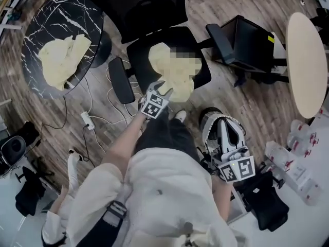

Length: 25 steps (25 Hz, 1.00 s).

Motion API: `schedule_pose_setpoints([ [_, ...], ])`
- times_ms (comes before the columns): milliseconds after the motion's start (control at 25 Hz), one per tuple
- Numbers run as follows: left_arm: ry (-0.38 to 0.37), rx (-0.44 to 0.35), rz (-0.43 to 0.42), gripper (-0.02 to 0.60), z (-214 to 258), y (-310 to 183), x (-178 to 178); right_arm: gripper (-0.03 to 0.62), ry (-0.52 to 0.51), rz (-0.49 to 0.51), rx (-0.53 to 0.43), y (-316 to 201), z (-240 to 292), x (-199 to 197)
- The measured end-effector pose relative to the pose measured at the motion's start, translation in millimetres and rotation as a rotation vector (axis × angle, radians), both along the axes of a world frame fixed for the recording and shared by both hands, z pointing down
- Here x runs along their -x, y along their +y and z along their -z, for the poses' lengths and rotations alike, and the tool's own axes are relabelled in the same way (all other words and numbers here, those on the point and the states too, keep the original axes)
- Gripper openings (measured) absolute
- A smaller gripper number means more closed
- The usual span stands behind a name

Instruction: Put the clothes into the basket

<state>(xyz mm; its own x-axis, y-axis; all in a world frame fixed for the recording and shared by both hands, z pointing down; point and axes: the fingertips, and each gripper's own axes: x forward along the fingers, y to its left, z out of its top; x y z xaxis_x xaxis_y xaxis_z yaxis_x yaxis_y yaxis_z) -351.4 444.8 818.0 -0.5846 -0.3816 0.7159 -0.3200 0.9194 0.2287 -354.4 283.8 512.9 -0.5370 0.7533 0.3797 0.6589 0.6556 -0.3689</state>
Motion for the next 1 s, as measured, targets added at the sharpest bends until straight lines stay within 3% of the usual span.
schedule_pose_setpoints([
  [320,0.122,0.02,0.011,0.216,-73.6,14.1,30.1,0.008,0.062,-0.032,-0.029,3.4,-37.1,18.9],
  [720,0.255,0.107,0.022,0.258,-164.1,28.1,55.0,0.008,0.157,-0.067,-0.058,4.2,-86.1,36.4],
  [1000,0.257,0.137,-0.028,0.312,-208.7,29.0,84.2,0.008,0.219,-0.086,-0.078,3.1,-122.7,45.5],
])
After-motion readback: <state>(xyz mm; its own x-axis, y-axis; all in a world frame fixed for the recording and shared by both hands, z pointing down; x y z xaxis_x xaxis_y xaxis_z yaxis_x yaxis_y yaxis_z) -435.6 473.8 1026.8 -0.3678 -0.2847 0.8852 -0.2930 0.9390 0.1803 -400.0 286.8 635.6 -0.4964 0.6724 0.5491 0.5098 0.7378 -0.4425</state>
